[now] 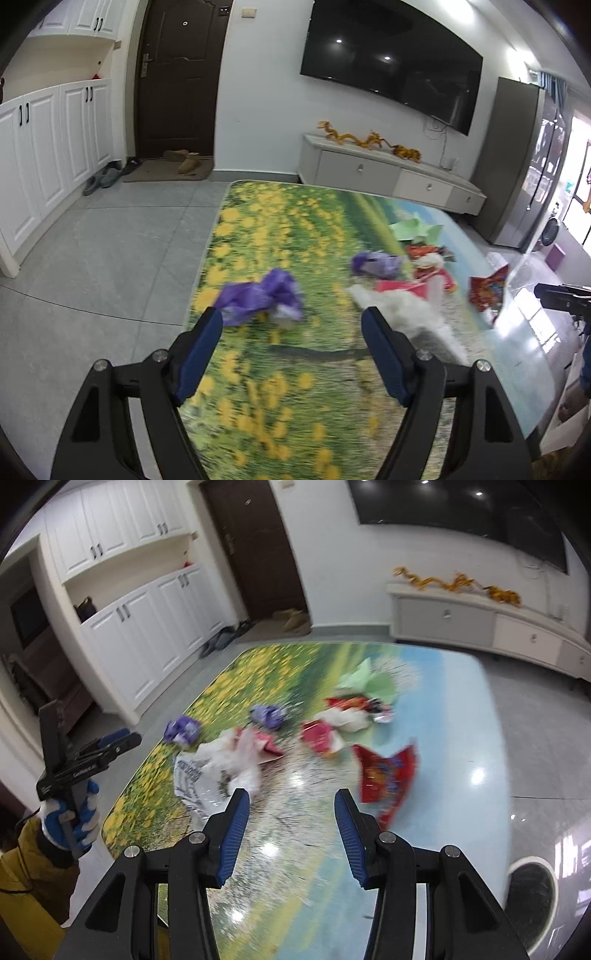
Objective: Collect trash
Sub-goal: 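Grasp the purple bag with left tool while right tool grasps clear plastic bag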
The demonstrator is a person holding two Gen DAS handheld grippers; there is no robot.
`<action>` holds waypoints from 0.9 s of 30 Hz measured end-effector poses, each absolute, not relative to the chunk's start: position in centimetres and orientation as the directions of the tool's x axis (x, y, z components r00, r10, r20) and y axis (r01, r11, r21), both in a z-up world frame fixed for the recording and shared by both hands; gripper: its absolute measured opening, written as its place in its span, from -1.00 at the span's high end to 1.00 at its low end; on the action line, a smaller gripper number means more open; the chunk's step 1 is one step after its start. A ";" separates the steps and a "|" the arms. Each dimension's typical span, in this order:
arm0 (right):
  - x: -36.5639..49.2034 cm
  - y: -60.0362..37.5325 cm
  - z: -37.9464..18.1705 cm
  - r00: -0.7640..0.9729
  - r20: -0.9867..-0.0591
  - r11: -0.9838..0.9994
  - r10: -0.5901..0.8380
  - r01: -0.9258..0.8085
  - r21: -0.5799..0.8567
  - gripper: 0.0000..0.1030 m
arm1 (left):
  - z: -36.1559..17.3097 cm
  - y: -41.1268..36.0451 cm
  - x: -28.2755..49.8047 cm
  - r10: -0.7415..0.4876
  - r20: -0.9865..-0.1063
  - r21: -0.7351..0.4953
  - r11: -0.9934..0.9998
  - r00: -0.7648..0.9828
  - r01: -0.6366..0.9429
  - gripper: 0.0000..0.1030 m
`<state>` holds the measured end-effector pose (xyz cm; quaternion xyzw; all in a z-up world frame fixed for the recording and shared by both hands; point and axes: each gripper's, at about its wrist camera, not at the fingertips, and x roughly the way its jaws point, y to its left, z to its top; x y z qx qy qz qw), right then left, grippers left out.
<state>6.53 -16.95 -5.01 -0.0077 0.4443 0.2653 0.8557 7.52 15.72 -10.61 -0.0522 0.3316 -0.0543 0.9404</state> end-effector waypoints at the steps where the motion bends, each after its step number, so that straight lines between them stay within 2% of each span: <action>1: 6.9 -16.2 -5.6 0.445 -0.773 0.851 0.452 -0.476 0.223 0.11 | -10.6 16.0 7.7 -0.128 -0.622 -0.125 0.990 0.773 0.064 -0.50; 14: 10.9 -10.1 -11.3 0.247 -0.838 0.786 0.487 -0.543 0.297 0.11 | -12.3 15.7 14.7 -0.183 -0.691 -0.038 0.975 0.699 0.217 -0.53; 21: 11.6 -8.4 -12.7 0.211 -0.852 0.779 0.480 -0.548 0.304 0.11 | -13.8 16.4 16.6 -0.253 -0.736 -0.075 0.952 0.628 0.296 -0.52; 23: 11.8 -8.2 -13.1 0.206 -0.859 0.784 0.469 -0.544 0.298 0.11 | -14.2 16.1 16.4 -0.262 -0.741 -0.081 0.949 0.618 0.305 -0.37; 24: 11.9 -8.2 -13.3 0.203 -0.863 0.786 0.463 -0.543 0.294 0.11 | -14.4 16.1 16.4 -0.272 -0.745 -0.091 0.946 0.610 0.311 -0.17; 25: 11.9 -8.2 -13.4 0.203 -0.865 0.788 0.458 -0.544 0.290 0.15 | -14.5 16.0 16.3 -0.283 -0.747 -0.104 0.943 0.601 0.315 -0.05; 27: 11.9 -8.2 -13.7 0.203 -0.872 0.789 0.445 -0.550 0.274 0.38 | -14.7 15.7 16.1 -0.294 -0.749 -0.115 0.940 0.593 0.321 0.11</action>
